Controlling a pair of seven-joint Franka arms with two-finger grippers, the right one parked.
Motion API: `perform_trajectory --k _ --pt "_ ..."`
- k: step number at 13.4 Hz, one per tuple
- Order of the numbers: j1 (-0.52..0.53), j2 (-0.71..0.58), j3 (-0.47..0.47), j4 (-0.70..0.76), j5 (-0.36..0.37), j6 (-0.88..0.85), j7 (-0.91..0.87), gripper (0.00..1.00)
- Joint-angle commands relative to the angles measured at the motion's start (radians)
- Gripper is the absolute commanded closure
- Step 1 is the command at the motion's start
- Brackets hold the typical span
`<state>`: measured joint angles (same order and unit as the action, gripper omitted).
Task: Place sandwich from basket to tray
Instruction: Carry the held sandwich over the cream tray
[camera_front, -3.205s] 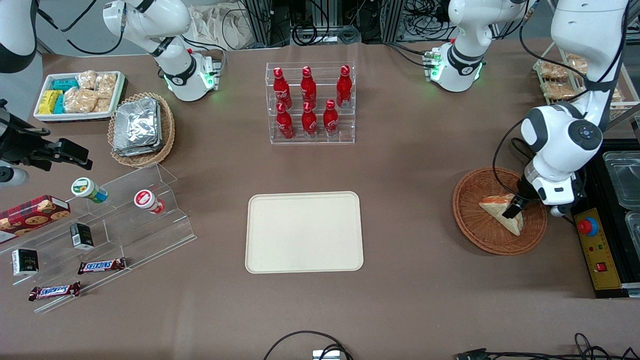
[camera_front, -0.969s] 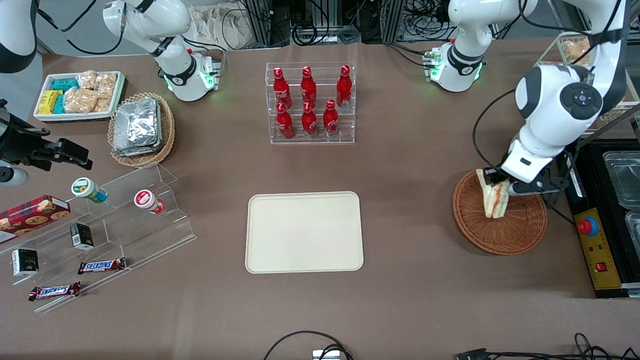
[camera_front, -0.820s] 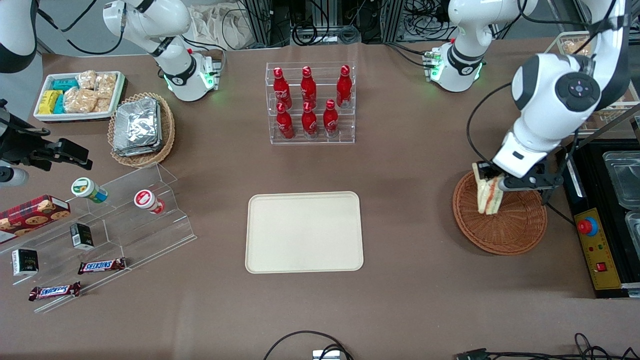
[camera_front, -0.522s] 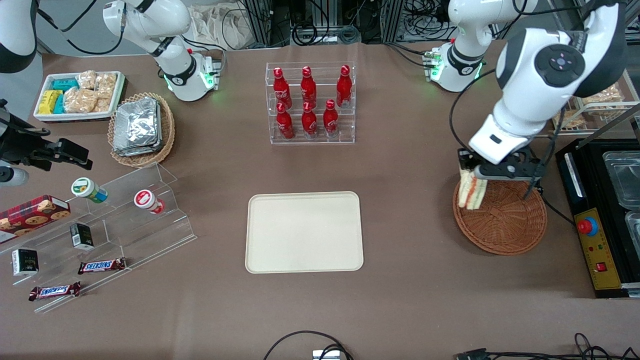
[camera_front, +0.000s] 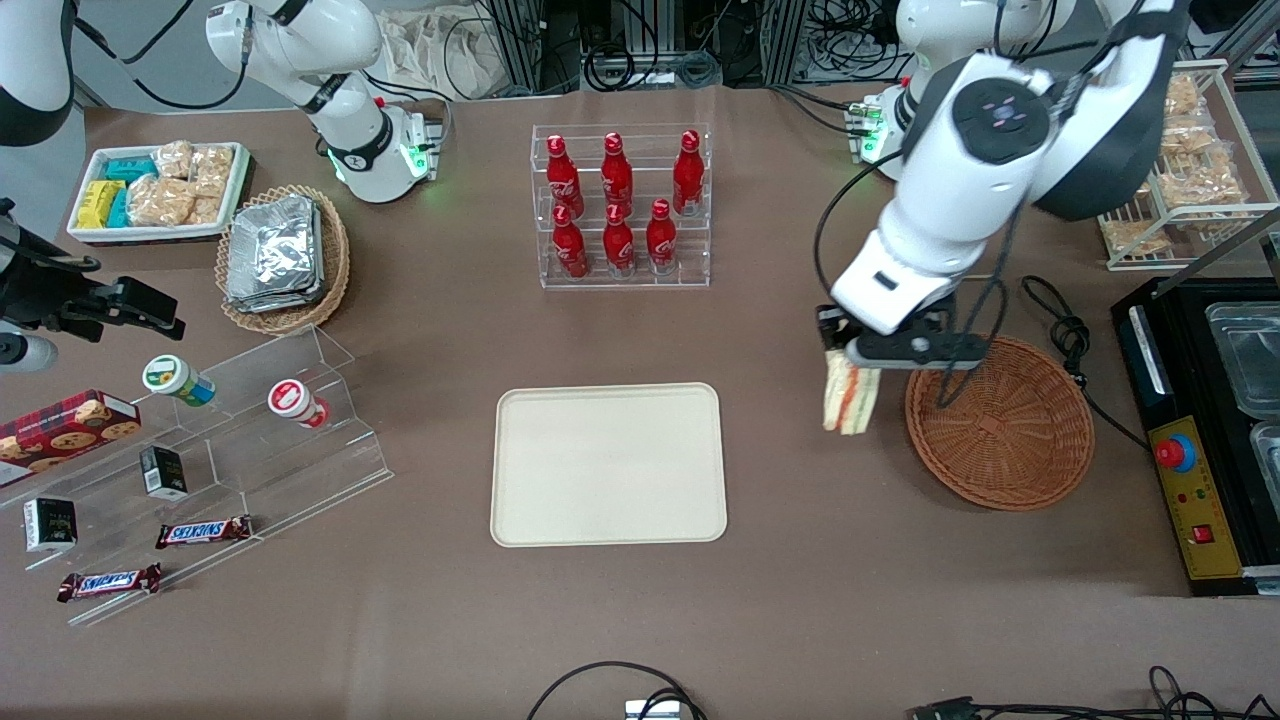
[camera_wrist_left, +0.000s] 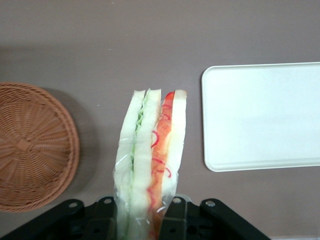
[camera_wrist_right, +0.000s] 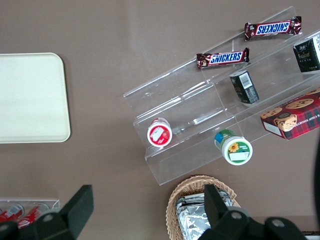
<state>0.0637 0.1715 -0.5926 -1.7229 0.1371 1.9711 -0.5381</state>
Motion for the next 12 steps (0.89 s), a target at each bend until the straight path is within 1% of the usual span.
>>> perform_trajectory --k 1,2,3,8,12 --pt "-0.119 0.199 -0.009 0.182 0.141 -0.032 -0.159 0.78" --pt "-0.152 0.259 -0.009 0.231 0.189 -0.034 -0.210 0.78" --pt "-0.182 0.308 -0.009 0.271 0.214 -0.034 -0.242 0.78" --pt "-0.251 0.468 -0.004 0.380 0.226 -0.018 -0.275 0.78" --pt "-0.301 0.580 -0.003 0.399 0.320 0.046 -0.358 0.78"
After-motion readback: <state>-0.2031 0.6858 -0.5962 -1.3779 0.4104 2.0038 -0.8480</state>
